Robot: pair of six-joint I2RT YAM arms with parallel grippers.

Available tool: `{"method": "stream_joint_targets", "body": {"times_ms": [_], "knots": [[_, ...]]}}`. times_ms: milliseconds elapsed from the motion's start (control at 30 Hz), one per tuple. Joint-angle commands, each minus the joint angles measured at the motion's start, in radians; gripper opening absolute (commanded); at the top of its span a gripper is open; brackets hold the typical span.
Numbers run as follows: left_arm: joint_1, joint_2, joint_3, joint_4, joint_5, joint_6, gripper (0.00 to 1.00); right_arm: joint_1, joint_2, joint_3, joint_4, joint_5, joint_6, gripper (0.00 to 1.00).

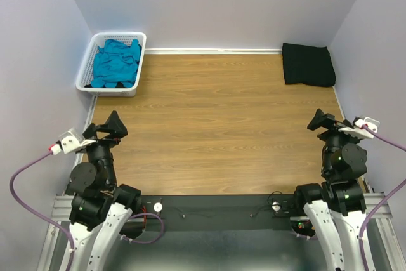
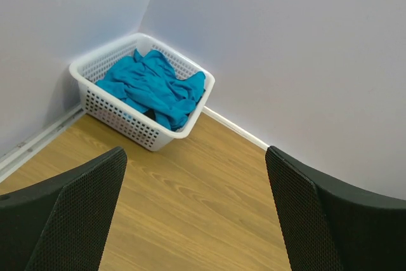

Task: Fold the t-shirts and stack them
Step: Grab the tshirt from the pile

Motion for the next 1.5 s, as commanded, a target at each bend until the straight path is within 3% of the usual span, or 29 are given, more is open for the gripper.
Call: {"method": "stream_joint_targets", "body": {"times_ms": [0, 200, 367, 533, 633, 833, 1033, 1167, 1467], "knots": [[0.008, 0.062, -0.024, 0.073, 0.114, 0.041, 0.98, 0.008, -0.016, -0.011, 0.026, -0.023, 0.016, 1.00], [0.008, 0.325, 0.006, 0.161, 0.301, 0.001, 0.98, 0.008, 0.039, 0.018, 0.020, -0.035, 0.060, 1.00], [0.008, 0.657, 0.186, 0.193, 0.404, -0.004, 0.98, 0.008, 0.067, 0.003, 0.008, -0.127, 0.143, 1.00], [0.034, 1.066, 0.559, 0.040, 0.355, 0.053, 0.98, 0.023, 0.093, -0.010, 0.009, -0.189, 0.145, 1.00], [0.122, 1.258, 0.750, -0.006, 0.389, 0.043, 0.98, 0.040, 0.094, -0.019, 0.010, -0.114, 0.132, 1.00], [0.308, 1.584, 1.060, -0.092, 0.429, 0.009, 0.98, 0.080, 0.117, -0.027, 0.010, -0.150, 0.146, 1.00], [0.409, 1.868, 1.284, -0.244, 0.443, -0.030, 0.97, 0.100, 0.122, -0.033, 0.010, -0.118, 0.138, 1.00], [0.449, 1.956, 1.303, -0.296, 0.412, -0.051, 0.97, 0.103, 0.122, -0.039, 0.011, -0.104, 0.132, 1.00], [0.486, 2.053, 1.252, -0.255, 0.409, -0.070, 0.90, 0.116, 0.125, -0.048, 0.016, -0.095, 0.123, 1.00]]}}
